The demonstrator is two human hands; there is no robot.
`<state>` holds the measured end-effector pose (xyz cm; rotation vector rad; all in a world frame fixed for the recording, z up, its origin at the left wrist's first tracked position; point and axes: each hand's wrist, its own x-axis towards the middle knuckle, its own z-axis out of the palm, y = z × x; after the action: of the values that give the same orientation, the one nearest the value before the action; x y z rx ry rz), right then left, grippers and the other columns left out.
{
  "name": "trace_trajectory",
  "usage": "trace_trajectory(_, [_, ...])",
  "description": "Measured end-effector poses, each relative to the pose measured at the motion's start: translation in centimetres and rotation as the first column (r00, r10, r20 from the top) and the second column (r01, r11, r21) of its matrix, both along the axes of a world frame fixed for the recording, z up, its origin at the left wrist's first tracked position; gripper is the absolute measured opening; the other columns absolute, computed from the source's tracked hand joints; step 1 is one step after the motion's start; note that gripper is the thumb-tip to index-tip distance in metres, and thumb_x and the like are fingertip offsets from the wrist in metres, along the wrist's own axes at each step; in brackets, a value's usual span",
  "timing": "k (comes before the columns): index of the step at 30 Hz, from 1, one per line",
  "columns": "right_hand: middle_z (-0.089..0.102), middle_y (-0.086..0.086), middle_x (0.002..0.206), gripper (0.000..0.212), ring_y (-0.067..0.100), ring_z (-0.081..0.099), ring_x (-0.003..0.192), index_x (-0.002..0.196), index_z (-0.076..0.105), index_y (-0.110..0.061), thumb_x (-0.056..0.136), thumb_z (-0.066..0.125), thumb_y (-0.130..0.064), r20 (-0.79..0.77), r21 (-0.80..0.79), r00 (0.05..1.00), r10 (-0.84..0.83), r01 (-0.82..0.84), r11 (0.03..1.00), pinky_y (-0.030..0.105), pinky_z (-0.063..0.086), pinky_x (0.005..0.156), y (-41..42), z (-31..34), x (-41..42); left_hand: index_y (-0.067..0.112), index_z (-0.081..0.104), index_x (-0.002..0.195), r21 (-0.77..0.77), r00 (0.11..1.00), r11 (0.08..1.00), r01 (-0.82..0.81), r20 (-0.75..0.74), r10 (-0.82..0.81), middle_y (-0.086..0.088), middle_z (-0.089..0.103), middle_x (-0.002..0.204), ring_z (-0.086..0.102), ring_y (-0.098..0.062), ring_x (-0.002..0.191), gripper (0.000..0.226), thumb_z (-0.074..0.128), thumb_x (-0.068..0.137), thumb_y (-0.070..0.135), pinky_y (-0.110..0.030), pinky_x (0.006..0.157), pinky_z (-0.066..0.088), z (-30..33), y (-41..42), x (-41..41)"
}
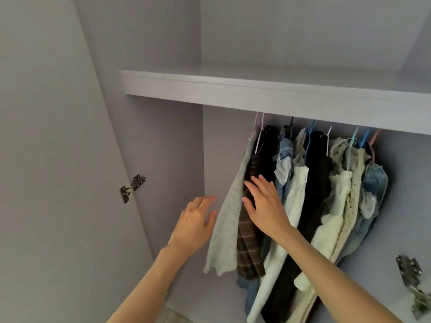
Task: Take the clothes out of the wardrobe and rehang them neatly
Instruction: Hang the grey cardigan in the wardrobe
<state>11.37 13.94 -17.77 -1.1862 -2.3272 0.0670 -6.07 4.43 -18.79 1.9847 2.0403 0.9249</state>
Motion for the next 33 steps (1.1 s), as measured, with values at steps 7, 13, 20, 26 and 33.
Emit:
trace_trajectory(7, [0.018, 0.009, 0.155, 0.067, 0.021, 0.006, 0.145, 0.146, 0.023, -0.008, 0.095, 0.022, -0.051, 0.104, -0.057, 0.994, 0.032, -0.027, 0.998, 0.037, 0.007, 0.118, 7.6, -0.4, -0.1, 0.014, 0.043, 0.135, -0.012, 0.995, 0.999, 0.045, 0.094, -0.043, -0.004, 0.049, 0.134, 0.043, -0.02, 0.123, 0.038, 0.037, 0.099, 0.023, -0.025, 0.1, 0.032, -0.1, 8.7, 1.8])
trace_trajectory(13, [0.017, 0.005, 0.156, 0.072, 0.01, 0.003, 0.142, 0.146, 0.025, -0.008, 0.086, 0.014, -0.047, 0.006, -0.091, 1.0, 0.029, -0.029, 0.995, 0.024, 0.016, 0.114, 9.0, -2.2, 0.3, 0.009, 0.042, 0.136, 0.039, 0.985, 0.994, 0.1, 0.136, -0.104, -0.008, 0.05, 0.131, 0.046, -0.021, 0.121, 0.039, 0.038, 0.099, 0.023, -0.027, 0.098, 0.036, 1.0, 14.4, 2.9])
trace_trajectory(20, [0.001, -0.004, 0.156, 0.073, -0.001, -0.007, 0.138, 0.148, 0.009, -0.012, 0.084, 0.003, -0.047, -0.003, -0.139, 1.0, -0.017, 0.016, 0.99, 0.004, -0.009, 0.105, 9.0, -3.1, 1.0, 0.009, 0.027, 0.143, -0.058, 0.963, 0.975, 0.213, 0.183, -0.199, -0.01, 0.043, 0.133, 0.044, -0.023, 0.121, 0.052, 0.047, 0.096, 0.018, -0.024, 0.096, 0.034, 0.7, 18.5, 3.6])
trace_trajectory(26, [-0.003, -0.011, 0.154, 0.068, -0.003, -0.005, 0.139, 0.148, 0.009, -0.015, 0.087, 0.008, -0.044, -0.034, -0.127, 0.998, -0.049, 0.044, 0.991, 0.023, 0.03, 0.111, 9.3, -3.6, 1.3, -0.001, 0.034, 0.137, -0.036, 0.978, 0.998, 0.056, 0.205, -0.048, -0.019, 0.044, 0.125, 0.049, -0.031, 0.109, 0.04, 0.038, 0.098, 0.007, -0.021, 0.087, 0.034, 1.0, 20.7, 2.3])
trace_trajectory(33, [0.002, -0.012, 0.155, 0.066, -0.005, -0.004, 0.139, 0.148, 0.013, -0.017, 0.088, 0.015, -0.043, -0.069, -0.115, 0.997, -0.044, 0.036, 0.993, 0.026, 0.041, 0.104, 9.3, -3.6, 1.1, 0.0, 0.047, 0.111, -0.126, 0.978, 0.992, 0.007, 0.209, 0.019, -0.01, 0.055, 0.077, 0.057, -0.033, 0.073, 0.025, 0.038, 0.099, 0.02, -0.032, 0.06, 0.041, 2.2, 23.1, 2.0])
